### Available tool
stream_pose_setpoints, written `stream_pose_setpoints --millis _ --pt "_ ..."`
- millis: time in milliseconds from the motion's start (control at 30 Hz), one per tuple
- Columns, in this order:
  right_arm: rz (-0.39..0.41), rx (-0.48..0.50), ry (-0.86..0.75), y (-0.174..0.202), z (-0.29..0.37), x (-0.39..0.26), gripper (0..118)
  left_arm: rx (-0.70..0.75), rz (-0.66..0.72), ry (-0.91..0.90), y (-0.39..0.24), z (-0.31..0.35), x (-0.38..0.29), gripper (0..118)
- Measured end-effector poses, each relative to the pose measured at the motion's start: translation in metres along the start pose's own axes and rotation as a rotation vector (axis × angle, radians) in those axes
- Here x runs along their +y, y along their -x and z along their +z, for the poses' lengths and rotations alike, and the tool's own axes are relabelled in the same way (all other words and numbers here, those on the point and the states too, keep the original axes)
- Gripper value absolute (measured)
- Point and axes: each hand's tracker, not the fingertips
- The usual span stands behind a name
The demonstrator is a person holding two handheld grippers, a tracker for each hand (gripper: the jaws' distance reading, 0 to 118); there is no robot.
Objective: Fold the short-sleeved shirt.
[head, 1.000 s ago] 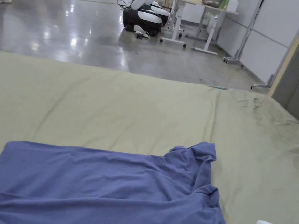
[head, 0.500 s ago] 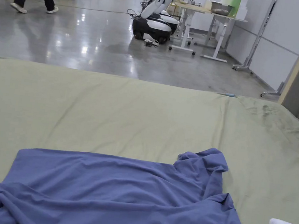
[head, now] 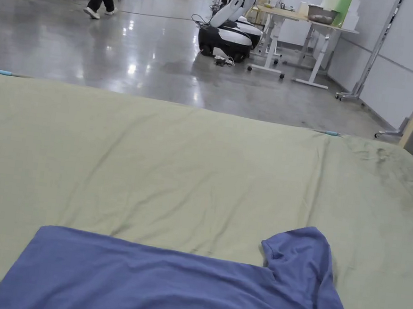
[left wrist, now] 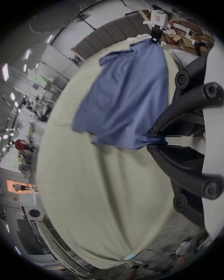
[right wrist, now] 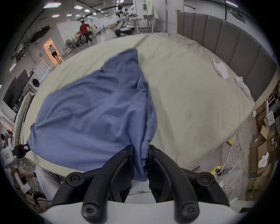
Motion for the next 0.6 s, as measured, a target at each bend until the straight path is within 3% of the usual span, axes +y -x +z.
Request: stream_pose_setpoints --millis 100,233,300,367,400,433,467,500,567,600 --pt "-0.012 -0.025 0.008 0.003 -0.02 -0.01 22 0.031 -0.019 0.04 0.003 -0.016 -0.019 11" --pt "-0.058 -0.024 -0.037 -0.004 -0.022 -0.009 54 -0.021 0.001 -0.017 0.01 -0.01 -0.016 16" --pt "-0.121 0.023 -0.027 -0.014 -0.006 -0.003 65 -0.037 0.017 -0.042 0.012 0.005 -0.012 34" --pt "-0.16 0.129 -0.11 -0.019 0.029 -0.002 65 -0.07 0.034 -0.144 0.015 0.032 -0.004 36" --pt "-0.143 0.164 -0.182 -0.019 0.049 -0.002 65 -0.088 0.044 -0.196 0.016 0.046 0.0 35" --pt "-0.116 0.173 -0.223 -0.016 0.06 -0.001 63 -0.118 0.058 -0.221 0.017 0.057 0.004 31" --pt "-0.079 0.157 -0.256 -0.011 0.071 0.0 50 -0.172 0.076 -0.244 0.018 0.067 0.009 16" --pt "-0.036 0.114 -0.275 -0.005 0.078 0.001 3 -0.199 0.087 -0.249 0.017 0.073 0.016 1" --pt "0.029 0.023 -0.313 0.006 0.082 0.002 2 -0.169 0.092 -0.247 0.01 0.074 0.03 1" --pt "0.041 0.027 -0.301 0.01 0.083 0.004 2 -0.179 0.073 -0.249 0.008 0.07 0.04 1"
